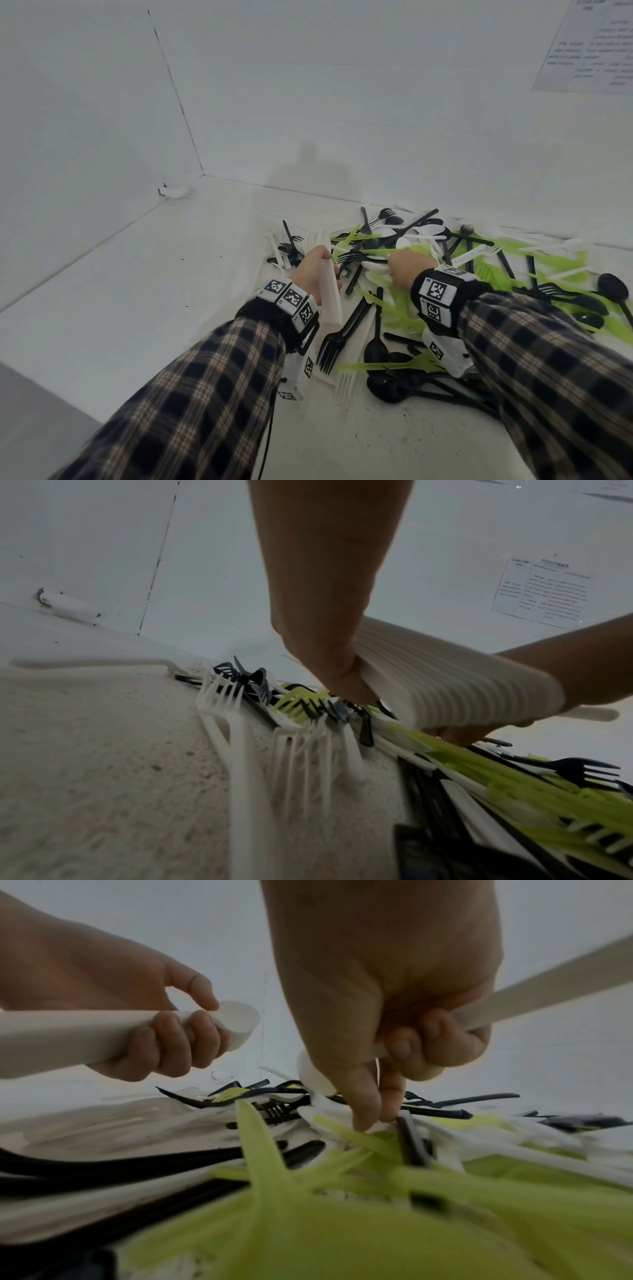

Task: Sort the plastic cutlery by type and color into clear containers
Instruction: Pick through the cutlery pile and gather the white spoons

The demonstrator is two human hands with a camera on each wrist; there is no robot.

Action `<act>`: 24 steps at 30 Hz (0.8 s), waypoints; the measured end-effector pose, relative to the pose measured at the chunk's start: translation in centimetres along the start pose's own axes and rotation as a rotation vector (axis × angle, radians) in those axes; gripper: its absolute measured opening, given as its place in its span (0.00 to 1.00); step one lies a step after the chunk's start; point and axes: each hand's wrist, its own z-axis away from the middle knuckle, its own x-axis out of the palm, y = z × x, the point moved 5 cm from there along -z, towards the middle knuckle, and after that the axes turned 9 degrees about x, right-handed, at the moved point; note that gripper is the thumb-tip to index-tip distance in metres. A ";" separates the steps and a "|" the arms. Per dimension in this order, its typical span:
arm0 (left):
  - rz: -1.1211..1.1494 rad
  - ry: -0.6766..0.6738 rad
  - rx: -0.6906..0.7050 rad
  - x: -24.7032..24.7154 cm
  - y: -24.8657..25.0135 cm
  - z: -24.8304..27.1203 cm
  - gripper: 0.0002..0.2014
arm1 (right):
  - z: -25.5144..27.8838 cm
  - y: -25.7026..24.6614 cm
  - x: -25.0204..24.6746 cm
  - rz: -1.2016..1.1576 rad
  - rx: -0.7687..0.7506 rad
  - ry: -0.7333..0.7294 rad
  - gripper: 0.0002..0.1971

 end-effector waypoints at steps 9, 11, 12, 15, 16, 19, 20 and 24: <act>-0.038 -0.014 0.001 1.0 -0.6 -0.7 0.06 | -0.2 0.8 0.9 -0.004 -0.011 -0.020 0.14; -0.043 -0.017 0.011 1.2 -0.5 -0.8 0.06 | -0.3 0.8 0.7 -0.044 -0.024 -0.047 0.15; -0.047 -0.018 0.017 1.3 -0.5 -0.8 0.06 | -0.4 0.8 0.7 -0.087 -0.033 -0.067 0.16; -0.067 -0.015 0.033 1.7 -0.2 -0.7 0.05 | -0.6 0.7 0.7 -0.271 -0.052 -0.098 0.16; -0.070 -0.014 0.036 1.7 -0.1 -0.6 0.05 | -0.8 0.7 0.8 -0.345 -0.052 -0.102 0.16; -0.076 -0.017 0.037 1.9 -0.1 -0.5 0.05 | -0.6 0.7 0.5 -0.549 -0.054 -0.087 0.14; -0.077 -0.025 0.035 2.0 -0.1 -0.5 0.05 | -0.5 0.6 0.5 -0.591 -0.044 -0.079 0.12; -0.052 -0.031 0.033 2.5 -0.4 -0.5 0.06 | -0.6 0.5 0.3 -0.843 0.043 0.018 0.09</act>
